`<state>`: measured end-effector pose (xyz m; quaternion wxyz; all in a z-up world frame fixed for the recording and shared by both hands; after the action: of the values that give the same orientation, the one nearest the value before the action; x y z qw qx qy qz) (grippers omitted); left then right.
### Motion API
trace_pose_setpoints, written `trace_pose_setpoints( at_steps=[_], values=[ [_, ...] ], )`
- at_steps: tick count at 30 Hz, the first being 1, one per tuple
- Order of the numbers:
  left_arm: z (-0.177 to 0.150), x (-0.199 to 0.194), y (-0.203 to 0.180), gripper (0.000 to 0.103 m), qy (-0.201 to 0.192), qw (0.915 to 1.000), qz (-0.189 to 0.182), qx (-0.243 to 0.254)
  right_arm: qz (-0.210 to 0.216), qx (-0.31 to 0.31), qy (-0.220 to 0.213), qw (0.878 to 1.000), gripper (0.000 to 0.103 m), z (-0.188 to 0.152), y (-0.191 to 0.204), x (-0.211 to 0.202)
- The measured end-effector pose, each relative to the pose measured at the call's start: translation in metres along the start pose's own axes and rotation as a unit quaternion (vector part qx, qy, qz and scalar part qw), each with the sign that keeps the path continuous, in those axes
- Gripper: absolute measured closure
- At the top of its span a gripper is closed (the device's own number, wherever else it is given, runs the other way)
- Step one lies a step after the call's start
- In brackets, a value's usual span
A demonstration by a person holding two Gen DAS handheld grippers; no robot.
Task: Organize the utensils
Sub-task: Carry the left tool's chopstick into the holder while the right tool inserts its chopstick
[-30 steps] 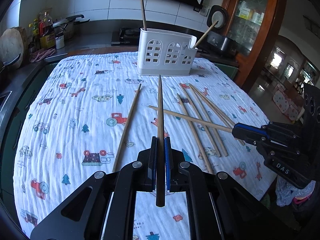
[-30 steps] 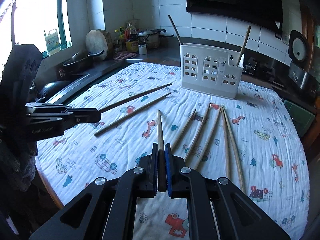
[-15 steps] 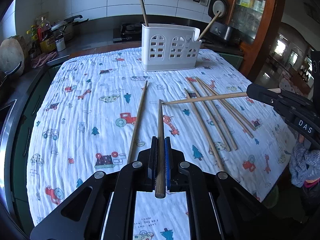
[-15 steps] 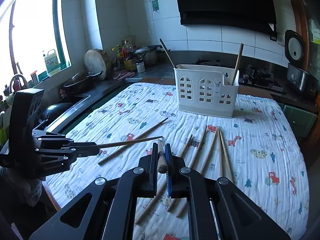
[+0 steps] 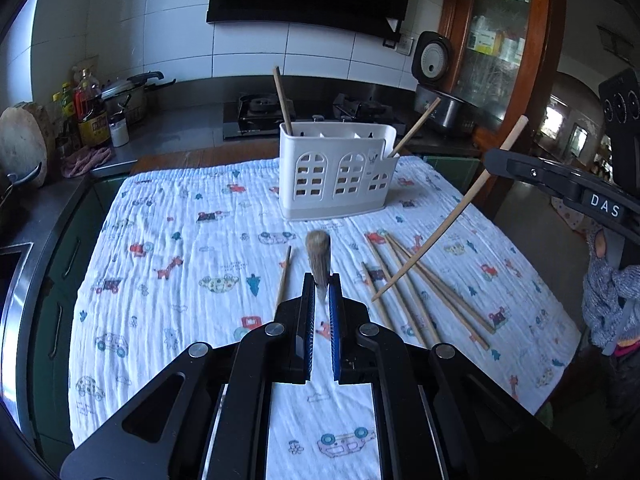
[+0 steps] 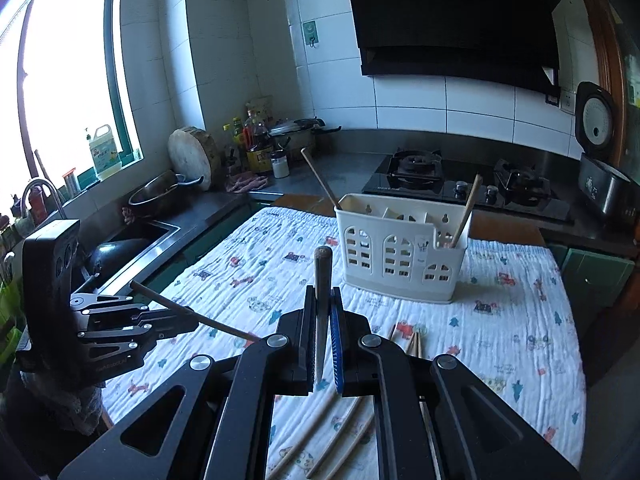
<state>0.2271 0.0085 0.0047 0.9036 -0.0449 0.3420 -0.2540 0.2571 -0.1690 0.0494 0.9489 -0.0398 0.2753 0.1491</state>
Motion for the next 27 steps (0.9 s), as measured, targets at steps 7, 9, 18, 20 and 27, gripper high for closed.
trace_pose_setpoints(
  at_steps=[7, 9, 18, 20, 27],
  values=[
    [0.052, 0.010, -0.007, 0.097, -0.015, 0.9997, -0.014, 0.015, -0.034, -0.015, -0.014, 0.999, 0.096, 0.055, -0.027, 0.002],
    [0.071, 0.011, -0.008, 0.097, -0.024, 0.9993, -0.024, 0.016, -0.042, -0.014, -0.020, 0.999, 0.096, 0.071, -0.034, 0.003],
    [0.161, 0.007, -0.017, 0.097, -0.076, 0.9959, -0.031, 0.038, -0.089, -0.016, -0.050, 0.995, 0.096, 0.133, -0.066, 0.007],
    [0.178, 0.009, -0.016, 0.097, -0.086, 0.9950, -0.032, 0.039, -0.095, -0.010, -0.053, 0.994, 0.096, 0.141, -0.073, 0.012],
    [0.208, 0.040, -0.002, 0.097, -0.087, 0.9958, -0.009, 0.029, -0.125, -0.002, -0.044, 0.991, 0.096, 0.156, -0.095, 0.045]
  ],
)
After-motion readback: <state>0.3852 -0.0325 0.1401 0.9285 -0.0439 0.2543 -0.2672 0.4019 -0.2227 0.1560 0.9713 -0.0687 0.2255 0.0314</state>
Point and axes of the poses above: each gripper's, at about its wrist camera, not at the fingertips, and x roughly the way its jaws point, y to its left, z to its top, the point moved 4 cm from there along x, roughly the way its jaws point, and after that the axes turned 11 degrees about -z, right-handed, at the moved point
